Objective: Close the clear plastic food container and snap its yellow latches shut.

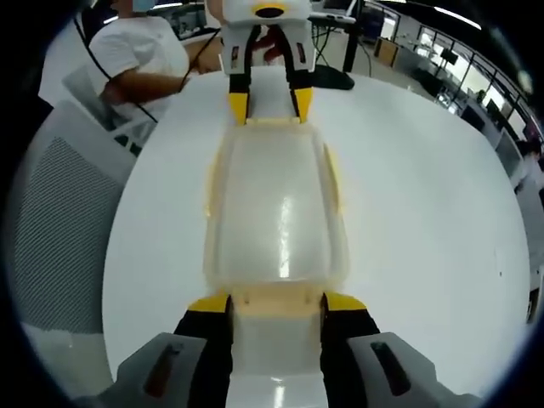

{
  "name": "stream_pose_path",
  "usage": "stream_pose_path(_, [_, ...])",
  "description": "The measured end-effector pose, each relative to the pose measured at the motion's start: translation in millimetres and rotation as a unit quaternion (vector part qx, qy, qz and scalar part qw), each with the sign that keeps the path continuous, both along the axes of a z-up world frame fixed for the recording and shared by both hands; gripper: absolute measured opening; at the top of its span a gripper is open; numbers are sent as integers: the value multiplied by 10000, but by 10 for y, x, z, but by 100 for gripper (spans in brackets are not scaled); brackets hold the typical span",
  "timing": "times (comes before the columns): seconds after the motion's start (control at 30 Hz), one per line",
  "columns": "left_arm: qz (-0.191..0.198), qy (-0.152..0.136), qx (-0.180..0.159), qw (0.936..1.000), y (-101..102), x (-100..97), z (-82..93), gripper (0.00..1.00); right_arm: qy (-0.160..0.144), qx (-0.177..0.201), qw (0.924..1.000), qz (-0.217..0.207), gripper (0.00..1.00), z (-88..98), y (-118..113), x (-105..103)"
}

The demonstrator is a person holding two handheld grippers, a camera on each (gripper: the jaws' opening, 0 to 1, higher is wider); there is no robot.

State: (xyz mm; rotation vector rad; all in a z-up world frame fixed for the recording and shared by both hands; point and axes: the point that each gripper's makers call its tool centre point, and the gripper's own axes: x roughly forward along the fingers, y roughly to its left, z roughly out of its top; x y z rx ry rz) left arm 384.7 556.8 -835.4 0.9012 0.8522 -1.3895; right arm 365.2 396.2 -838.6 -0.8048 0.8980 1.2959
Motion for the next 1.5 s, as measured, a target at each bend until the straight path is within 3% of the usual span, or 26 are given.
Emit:
stream_pose_path(0.53, [10, -1, 126, 9999, 36, -80, 30, 37, -1, -23, 9999, 109, 38, 114, 31, -68])
stream_pose_path(1.1, [82, 36, -6, 10000, -10, -206, 271, 37, 166, 130, 9997, 92, 38, 297, -21, -205])
stream_pose_path(1.5, [96, -54, 40, 9999, -24, -259, 468, 37, 3, 224, 9996, 166, 38, 498, -36, -240])
